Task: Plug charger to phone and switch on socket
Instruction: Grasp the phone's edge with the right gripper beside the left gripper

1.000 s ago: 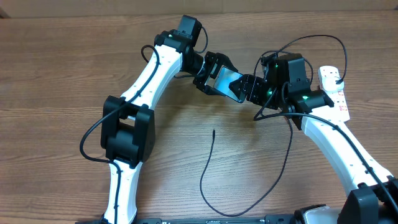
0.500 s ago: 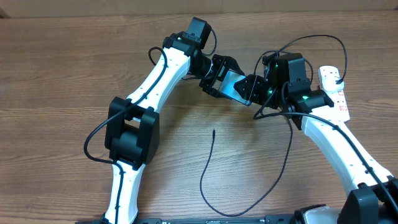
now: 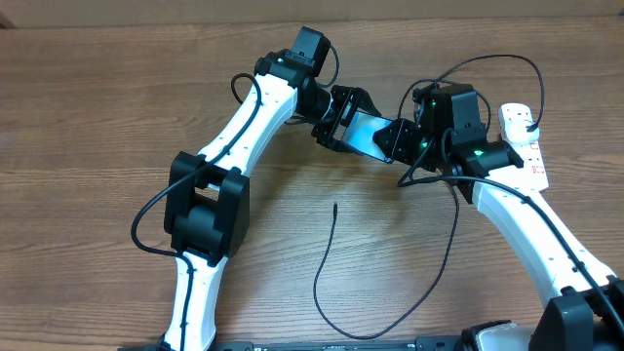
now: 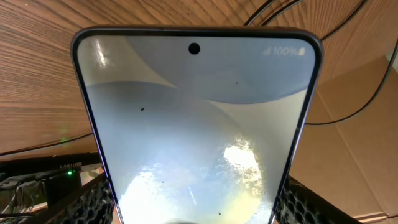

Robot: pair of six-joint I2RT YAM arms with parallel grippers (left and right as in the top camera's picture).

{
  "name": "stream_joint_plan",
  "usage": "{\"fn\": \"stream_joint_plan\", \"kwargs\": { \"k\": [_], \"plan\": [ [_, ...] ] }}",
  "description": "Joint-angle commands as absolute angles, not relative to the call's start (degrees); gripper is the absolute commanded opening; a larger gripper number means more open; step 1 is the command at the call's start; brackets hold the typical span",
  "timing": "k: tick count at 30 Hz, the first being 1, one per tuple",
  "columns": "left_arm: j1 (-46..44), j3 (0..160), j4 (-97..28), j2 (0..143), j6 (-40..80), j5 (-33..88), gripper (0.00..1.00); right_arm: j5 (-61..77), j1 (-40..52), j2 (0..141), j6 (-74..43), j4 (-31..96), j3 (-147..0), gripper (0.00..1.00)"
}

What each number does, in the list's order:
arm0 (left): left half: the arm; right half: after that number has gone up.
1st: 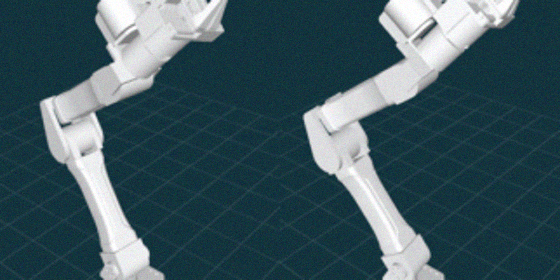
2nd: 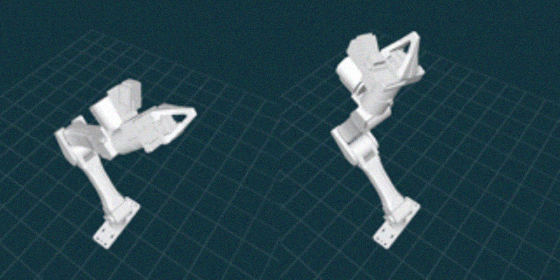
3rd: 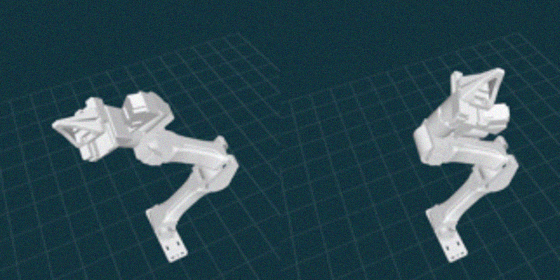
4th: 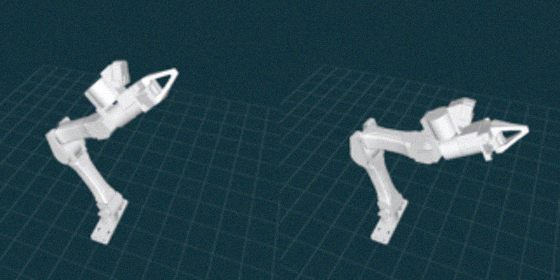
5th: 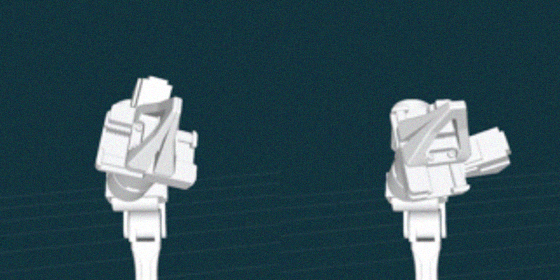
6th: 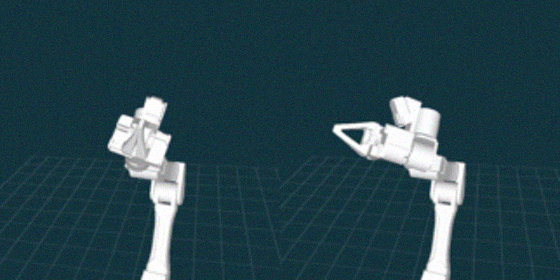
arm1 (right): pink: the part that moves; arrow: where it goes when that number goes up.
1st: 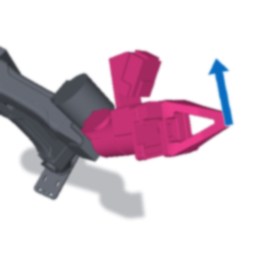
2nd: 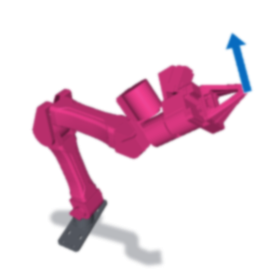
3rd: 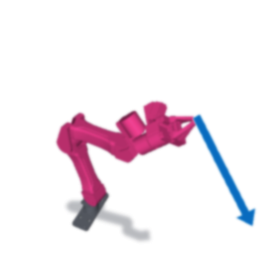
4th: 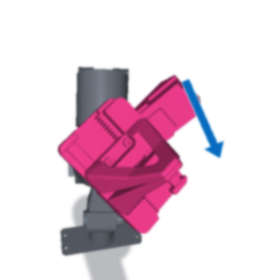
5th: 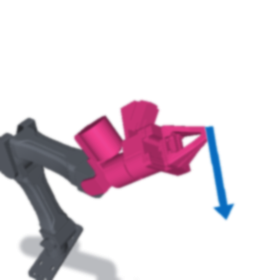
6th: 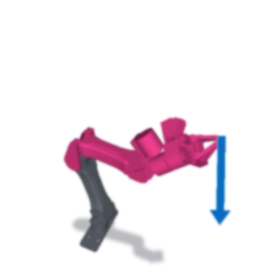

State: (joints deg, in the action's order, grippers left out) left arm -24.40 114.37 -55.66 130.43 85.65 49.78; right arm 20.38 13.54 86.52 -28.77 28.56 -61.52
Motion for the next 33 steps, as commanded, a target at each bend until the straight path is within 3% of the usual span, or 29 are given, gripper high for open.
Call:
{"fn": "stream_joint_plan", "kwargs": {
  "k": [1,8,10,19,20,21,22,24,33],
  "plan": [
    [-24.77,116.07,-55.42,130.37,87.05,50.76,0.04,18.59,13.78,86.39,-28.77,28.84,-62.61,0.22],
    [-24.8,116.05,-55.42,130.37,87.07,50.81,0.04,18.44,13.78,86.39,-28.77,29.02,-62.61,0.15],
    [-24.84,116.05,-55.4,130.37,87.07,50.81,0.04,18.44,13.78,86.39,-28.77,29.06,-62.61,0.08],
    [-24.84,116.07,-55.4,130.37,87.05,50.78,0.04,18.41,13.76,86.39,-28.77,29.26,-62.59,0.06],
    [-24.82,116.07,-55.42,130.37,87.05,50.81,0.18,18.41,13.76,86.39,-28.77,29.23,-62.59,0.06],
    [-24.84,116.05,-55.4,130.37,87.0,50.81,0.49,18.44,13.76,86.39,-28.77,29.23,-62.59,0.06],
    [-24.82,116.07,-55.42,130.37,86.74,50.81,0.7,18.44,13.76,86.39,-28.77,29.23,-62.59,0.06],
    [-24.73,116.05,-55.42,130.37,86.13,50.81,1.0,18.44,13.76,86.39,-28.75,29.23,-62.59,0.06],
    [-23.16,116.07,-55.4,130.37,83.31,51.29,1.0,15.38,13.76,86.39,-28.73,30.11,-62.59,0.06]
  ]
}}
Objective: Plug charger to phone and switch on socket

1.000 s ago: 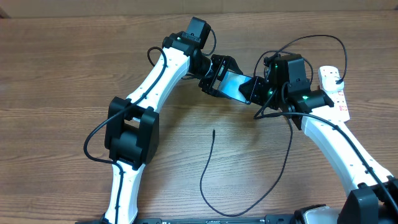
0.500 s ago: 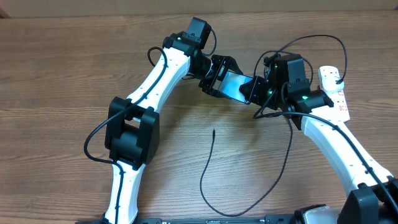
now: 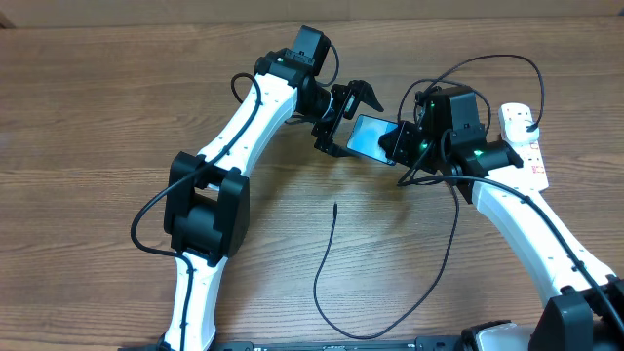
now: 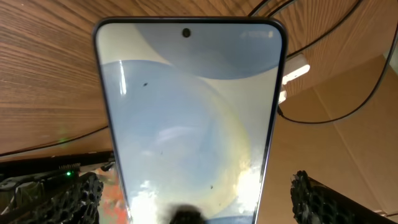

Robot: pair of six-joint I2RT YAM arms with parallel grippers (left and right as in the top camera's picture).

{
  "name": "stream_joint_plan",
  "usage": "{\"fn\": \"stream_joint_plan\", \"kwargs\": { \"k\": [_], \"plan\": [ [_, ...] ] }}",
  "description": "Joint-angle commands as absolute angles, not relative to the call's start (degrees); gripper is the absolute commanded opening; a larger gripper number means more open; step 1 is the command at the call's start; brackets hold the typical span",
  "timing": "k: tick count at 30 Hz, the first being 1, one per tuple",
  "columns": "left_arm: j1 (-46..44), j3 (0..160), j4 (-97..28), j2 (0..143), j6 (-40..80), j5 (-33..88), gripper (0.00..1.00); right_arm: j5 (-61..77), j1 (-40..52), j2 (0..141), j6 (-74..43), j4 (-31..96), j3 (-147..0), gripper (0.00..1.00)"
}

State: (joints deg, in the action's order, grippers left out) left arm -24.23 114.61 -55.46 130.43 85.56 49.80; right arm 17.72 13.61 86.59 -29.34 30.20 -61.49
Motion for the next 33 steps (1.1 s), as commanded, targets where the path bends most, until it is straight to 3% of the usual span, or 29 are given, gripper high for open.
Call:
{"fn": "stream_joint_plan", "kwargs": {
  "k": [1,8,19,25,29,33],
  "plan": [
    [-22.79,116.07,-55.4,130.37,82.21,51.77,1.0,14.85,13.76,86.39,-28.71,30.15,-62.59,0.06],
    [-18.59,116.16,-55.42,129.23,70.67,55.46,1.0,12.88,12.21,86.39,-36.36,28.03,-62.61,0.04],
    [-18.55,116.16,-55.4,117.1,65.1,29.61,1.0,22.85,7.86,86.39,-70.67,19.11,-62.61,0.04],
    [-20.29,116.16,-53.84,113.21,66.59,22.0,1.0,31.07,7.86,86.39,-91.02,15.68,-62.61,0.04],
    [-21.08,116.16,-52.47,113.12,74.11,21.98,1.0,36.73,7.86,86.39,-92.01,4.25,-62.61,0.04],
    [-21.08,116.16,-52.18,113.12,79.72,21.98,1.0,39.57,7.86,86.39,-95.24,1.76,-62.61,0.04]
  ]
}}
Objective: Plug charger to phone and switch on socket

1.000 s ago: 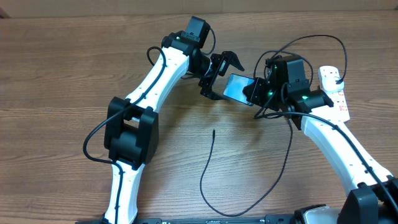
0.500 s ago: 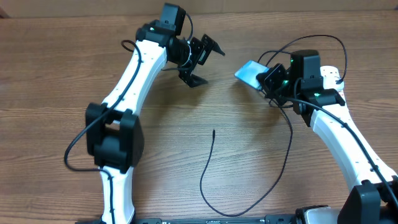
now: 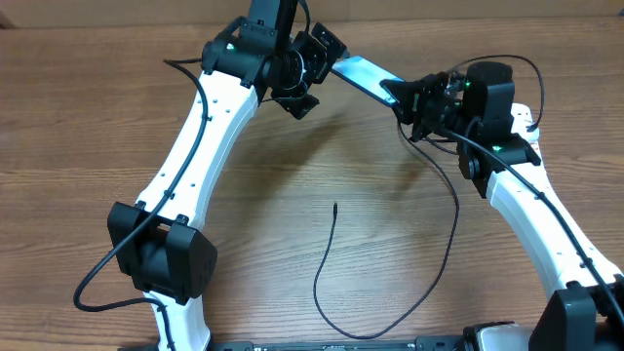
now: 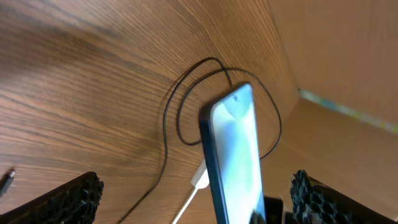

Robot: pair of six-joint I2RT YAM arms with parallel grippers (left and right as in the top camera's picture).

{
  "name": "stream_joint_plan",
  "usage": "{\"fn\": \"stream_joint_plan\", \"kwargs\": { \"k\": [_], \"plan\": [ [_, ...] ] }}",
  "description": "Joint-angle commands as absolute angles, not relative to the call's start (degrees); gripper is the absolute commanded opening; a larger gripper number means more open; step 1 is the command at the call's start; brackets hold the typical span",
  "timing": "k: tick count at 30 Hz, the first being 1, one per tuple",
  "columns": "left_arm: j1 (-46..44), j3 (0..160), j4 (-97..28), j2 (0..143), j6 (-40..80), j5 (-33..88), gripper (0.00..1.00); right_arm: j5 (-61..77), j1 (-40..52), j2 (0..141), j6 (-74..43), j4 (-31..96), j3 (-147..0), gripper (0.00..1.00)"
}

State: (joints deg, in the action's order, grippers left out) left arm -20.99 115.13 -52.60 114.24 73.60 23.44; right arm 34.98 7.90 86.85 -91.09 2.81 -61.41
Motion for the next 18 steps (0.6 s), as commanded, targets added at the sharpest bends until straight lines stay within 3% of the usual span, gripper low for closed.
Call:
{"fn": "stream_joint_plan", "kwargs": {
  "k": [1,10,14,18],
  "plan": [
    [-21.08,116.16,-51.72,113.12,80.34,21.98,1.0,40.34,7.86,86.39,-96.4,1.74,-62.61,0.04],
    [-21.08,116.16,-50.89,113.12,87.5,21.96,1.0,46.13,7.86,86.39,-103.57,-0.32,-62.61,0.04],
    [-21.08,116.16,-50.87,113.12,87.5,21.89,0.91,48.88,7.86,86.39,-105.47,-1.45,-62.61,0.04],
    [-21.08,116.16,-50.87,113.12,87.92,21.89,0.88,49.19,7.86,86.39,-106.76,-1.45,-62.61,0.04]
  ]
}}
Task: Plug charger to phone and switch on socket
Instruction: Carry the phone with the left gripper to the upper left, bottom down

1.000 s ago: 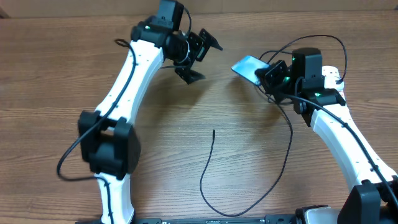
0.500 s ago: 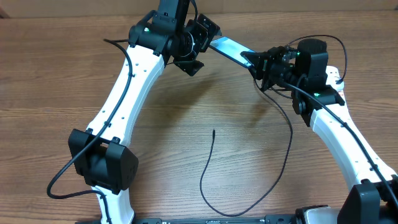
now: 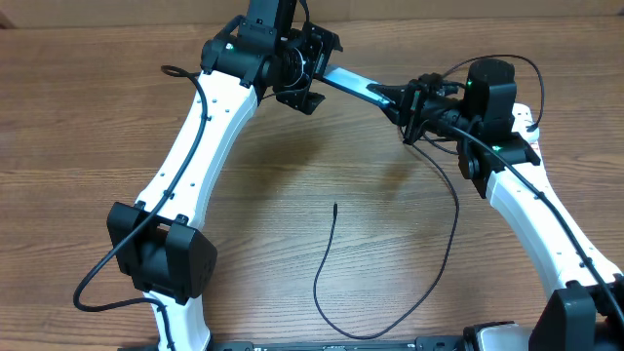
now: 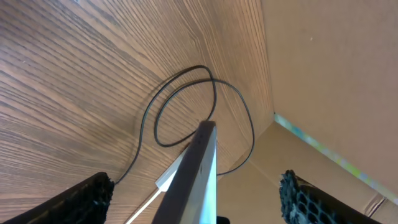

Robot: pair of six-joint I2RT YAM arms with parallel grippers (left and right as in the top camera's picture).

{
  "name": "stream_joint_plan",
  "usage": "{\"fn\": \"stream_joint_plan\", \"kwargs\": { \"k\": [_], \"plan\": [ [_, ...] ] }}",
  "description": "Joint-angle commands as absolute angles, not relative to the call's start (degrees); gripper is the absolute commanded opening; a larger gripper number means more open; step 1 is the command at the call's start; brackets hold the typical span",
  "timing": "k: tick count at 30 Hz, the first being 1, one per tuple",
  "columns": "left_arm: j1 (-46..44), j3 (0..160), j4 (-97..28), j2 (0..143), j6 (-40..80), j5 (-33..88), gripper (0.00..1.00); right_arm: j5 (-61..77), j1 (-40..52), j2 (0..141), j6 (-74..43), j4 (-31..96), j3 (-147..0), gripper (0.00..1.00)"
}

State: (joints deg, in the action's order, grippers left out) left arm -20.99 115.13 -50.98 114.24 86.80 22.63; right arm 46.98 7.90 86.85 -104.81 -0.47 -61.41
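Note:
The phone [image 3: 349, 82] hangs in the air near the table's far edge, turned almost edge-on. My right gripper [image 3: 402, 98] is shut on its right end. The left gripper [image 3: 314, 66] is open around the phone's other end. In the left wrist view the phone [image 4: 198, 177] stands edge-on between the wide-apart fingers [image 4: 73, 200] without touching them. The black charger cable [image 3: 327, 263] lies loose on the table, with its free plug end [image 3: 334, 205] in the middle. The white socket strip [image 3: 527, 125] lies at the far right, partly hidden behind my right arm.
The cable curves from the table's middle to the front edge and back up past my right arm [image 3: 526, 214]. More cable loops [image 4: 186, 102] lie by the cardboard wall [image 4: 336, 74] at the back. My left arm [image 3: 195, 127] spans the left half of the table.
The phone has turned in my right gripper from screen partly showing to nearly edge-on. The left gripper is still open around its end. Both arms have barely shifted.
At first both grippers were low over the table's far middle, the left one shut on the phone and the right at its other end. Then the left was open and the right held the phone. Later both were raised near the far edge, where the phone now sits edge-on.

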Motion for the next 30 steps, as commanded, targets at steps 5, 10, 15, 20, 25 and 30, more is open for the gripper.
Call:
{"fn": "stream_joint_plan", "kwargs": {
  "k": [5,10,15,20,25,30],
  "plan": [
    [-21.15,116.14,-50.81,113.12,87.9,21.89,0.86,52.21,8.08,86.39,-111.0,-1.5,-62.61,0.04],
    [-21.32,116.14,-50.83,113.12,87.9,22.09,0.83,53.76,8.19,86.39,-112.71,-1.98,-62.61,0.04],
    [-22.09,116.14,-50.87,113.12,87.9,22.5,0.75,54.39,8.19,86.39,-112.51,-3.4,-62.61,0.04],
    [-22.22,116.14,-50.92,113.12,87.9,22.52,0.64,54.59,8.19,86.39,-112.51,-3.42,-62.61,0.04],
    [-22.22,116.14,-50.96,113.12,87.88,23.0,0.59,54.57,8.19,86.39,-112.51,-3.42,-62.61,0.04],
    [-22.22,116.14,-51.05,113.12,87.88,24.03,0.44,54.54,8.19,86.39,-112.53,-3.42,-62.61,0.04]
  ]
}}
